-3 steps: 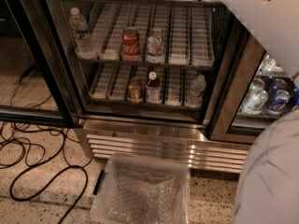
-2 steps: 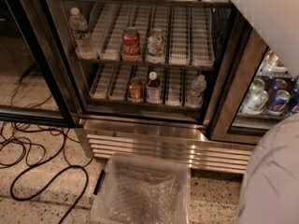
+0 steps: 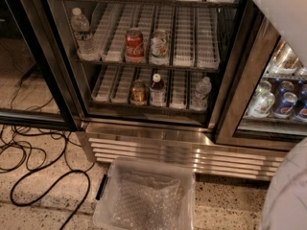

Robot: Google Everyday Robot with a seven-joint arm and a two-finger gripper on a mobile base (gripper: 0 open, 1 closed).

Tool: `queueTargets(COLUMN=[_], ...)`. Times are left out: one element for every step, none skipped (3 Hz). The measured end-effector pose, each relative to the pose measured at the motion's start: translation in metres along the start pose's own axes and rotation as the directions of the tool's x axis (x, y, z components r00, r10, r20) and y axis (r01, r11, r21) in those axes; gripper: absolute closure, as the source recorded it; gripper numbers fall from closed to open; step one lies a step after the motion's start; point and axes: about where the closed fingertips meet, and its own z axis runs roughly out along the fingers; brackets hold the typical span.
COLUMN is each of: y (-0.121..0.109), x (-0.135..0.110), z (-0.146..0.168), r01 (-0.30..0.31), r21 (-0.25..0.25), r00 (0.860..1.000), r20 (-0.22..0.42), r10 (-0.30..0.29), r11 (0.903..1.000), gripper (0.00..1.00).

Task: Pick orange can from top shelf of fridge

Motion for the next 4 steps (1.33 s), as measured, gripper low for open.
queueTargets(y=[0.0,0.001,0.002,0.002], x=[-0.005,-0.004,0.003,0.003], z=[-0.002,-0.034,-0.043,-0.043], r01=[0.0,-0.038,-0.054,-0.054], r21=[0.0,0.018,0.022,0.022], r00=[1.0,0.999,0.998,0.998], r20=[0.0,-0.008,-0.021,-0.021], r10=[0.0,0.038,0.054,0.055], r11=[1.0,0.9991,0.9983,0.9983], gripper=[1.0,1.0,1.0,1.0])
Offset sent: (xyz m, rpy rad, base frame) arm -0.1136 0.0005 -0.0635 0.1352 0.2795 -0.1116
